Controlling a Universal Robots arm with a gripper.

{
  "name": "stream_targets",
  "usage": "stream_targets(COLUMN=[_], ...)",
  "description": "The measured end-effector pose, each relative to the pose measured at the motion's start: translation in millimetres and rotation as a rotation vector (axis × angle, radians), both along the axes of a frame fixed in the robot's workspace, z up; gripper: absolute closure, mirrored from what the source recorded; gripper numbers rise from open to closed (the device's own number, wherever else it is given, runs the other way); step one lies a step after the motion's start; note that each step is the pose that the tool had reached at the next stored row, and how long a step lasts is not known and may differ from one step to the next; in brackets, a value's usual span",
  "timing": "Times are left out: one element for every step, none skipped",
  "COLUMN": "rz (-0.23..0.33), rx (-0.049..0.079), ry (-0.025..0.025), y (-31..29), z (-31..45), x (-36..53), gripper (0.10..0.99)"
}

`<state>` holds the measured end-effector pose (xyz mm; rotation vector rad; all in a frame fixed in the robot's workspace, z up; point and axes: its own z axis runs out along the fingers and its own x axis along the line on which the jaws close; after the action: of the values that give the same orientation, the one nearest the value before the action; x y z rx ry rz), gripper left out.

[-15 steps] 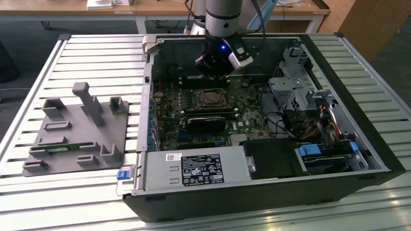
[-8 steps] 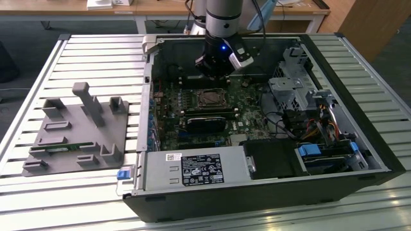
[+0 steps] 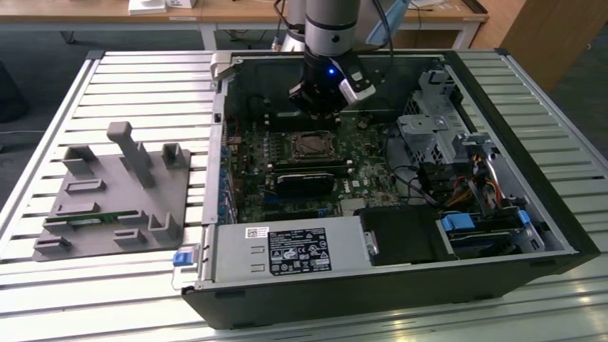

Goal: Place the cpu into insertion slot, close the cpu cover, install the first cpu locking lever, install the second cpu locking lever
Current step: 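Install the second cpu locking lever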

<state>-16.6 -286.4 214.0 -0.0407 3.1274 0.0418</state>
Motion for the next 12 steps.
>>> stream_targets(rz=[0.000, 0.000, 0.000, 0.000, 0.000, 0.000, 0.000, 0.000, 0.000, 0.000, 0.000, 0.000], rx=[0.000, 0.000, 0.000, 0.000, 0.000, 0.000, 0.000, 0.000, 0.000, 0.000, 0.000, 0.000], ry=[0.0000, 0.0000, 0.0000, 0.0000, 0.0000, 0.0000, 0.0000, 0.0000, 0.0000, 0.0000, 0.0000, 0.0000], y=[-0.5, -1.0, -1.6, -2.3, -3.0, -3.7, -4.3, -5.1, -6.1, -7.1, -8.2, -9.4], z=[0.0, 0.0, 0.0, 0.0, 0.0, 0.0, 0.0, 0.0, 0.0, 0.0, 0.0, -0.1], x=[0.0, 0.1, 0.1, 0.1, 0.1, 0.1, 0.1, 0.1, 0.1, 0.1, 0.1, 0.2], gripper=[0.976, 0.976, 0.976, 0.976, 0.976, 0.976, 0.976, 0.976, 0.976, 0.976, 0.976, 0.976])
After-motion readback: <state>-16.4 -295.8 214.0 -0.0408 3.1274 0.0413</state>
